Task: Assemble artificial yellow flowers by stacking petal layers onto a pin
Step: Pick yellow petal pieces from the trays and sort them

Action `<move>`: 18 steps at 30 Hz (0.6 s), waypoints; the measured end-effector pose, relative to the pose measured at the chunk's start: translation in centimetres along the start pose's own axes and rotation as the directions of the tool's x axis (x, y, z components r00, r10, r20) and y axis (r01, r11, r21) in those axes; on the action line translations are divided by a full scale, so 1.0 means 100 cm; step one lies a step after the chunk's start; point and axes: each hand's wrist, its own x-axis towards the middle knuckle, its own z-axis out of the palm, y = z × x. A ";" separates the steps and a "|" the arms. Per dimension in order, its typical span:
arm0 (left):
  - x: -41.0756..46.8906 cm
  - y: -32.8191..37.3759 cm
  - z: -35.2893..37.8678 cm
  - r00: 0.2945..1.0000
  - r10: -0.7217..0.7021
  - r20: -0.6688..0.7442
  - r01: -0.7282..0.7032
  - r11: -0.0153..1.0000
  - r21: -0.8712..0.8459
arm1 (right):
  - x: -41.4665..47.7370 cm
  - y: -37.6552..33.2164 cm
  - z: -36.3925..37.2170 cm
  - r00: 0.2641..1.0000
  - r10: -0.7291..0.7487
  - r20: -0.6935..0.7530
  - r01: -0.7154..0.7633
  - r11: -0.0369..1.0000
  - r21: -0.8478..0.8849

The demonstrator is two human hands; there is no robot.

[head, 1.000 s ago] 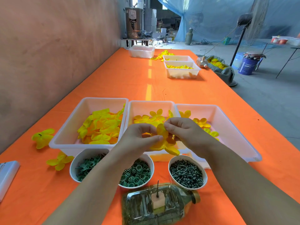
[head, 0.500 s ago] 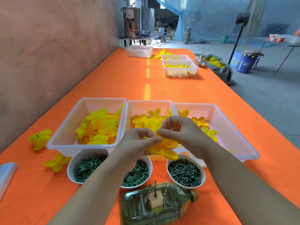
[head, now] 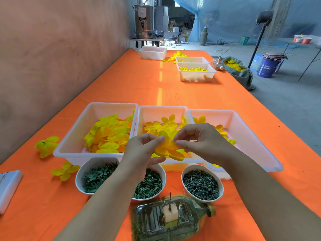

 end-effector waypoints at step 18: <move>-0.004 0.001 -0.003 0.967 0.244 0.078 -0.256 0.928 0.271 | 0.003 -0.020 -0.001 0.993 -0.012 0.121 0.055 0.931 -0.361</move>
